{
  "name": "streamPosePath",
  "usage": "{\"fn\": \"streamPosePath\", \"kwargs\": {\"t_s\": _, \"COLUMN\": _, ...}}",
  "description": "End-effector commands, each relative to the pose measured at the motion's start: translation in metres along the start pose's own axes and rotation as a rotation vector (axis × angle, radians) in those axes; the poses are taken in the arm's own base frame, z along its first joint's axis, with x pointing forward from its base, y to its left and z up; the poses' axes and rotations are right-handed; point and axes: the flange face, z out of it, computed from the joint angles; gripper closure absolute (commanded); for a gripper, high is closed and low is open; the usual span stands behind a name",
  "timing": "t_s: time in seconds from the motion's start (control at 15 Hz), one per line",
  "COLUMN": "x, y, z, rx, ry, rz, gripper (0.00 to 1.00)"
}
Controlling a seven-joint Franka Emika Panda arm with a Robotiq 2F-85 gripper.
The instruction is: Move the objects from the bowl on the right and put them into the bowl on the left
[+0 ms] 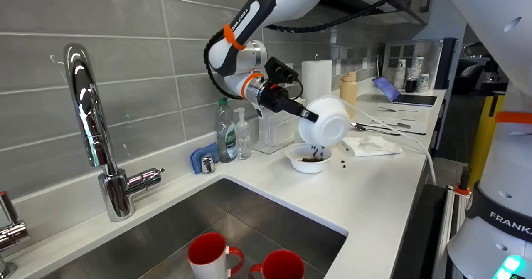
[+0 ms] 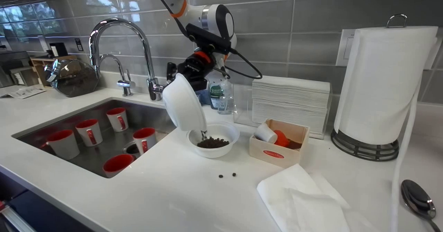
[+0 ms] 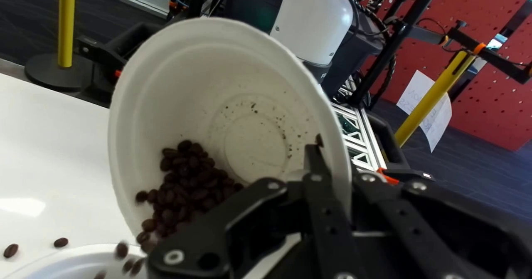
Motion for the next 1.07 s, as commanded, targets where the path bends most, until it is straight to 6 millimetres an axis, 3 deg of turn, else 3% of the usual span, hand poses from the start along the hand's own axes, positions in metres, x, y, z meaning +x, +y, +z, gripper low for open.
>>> {"fn": "streamPosePath", "kwargs": {"t_s": 0.0, "x": -0.003, "y": 0.0016, "z": -0.0065, "rx": -0.004, "ry": -0.035, "rz": -0.044, "gripper": 1.0}}
{"fn": "streamPosePath", "kwargs": {"t_s": 1.0, "x": -0.0027, "y": -0.0009, "z": -0.0076, "rx": 0.069, "ry": -0.029, "rz": -0.185, "gripper": 1.0}}
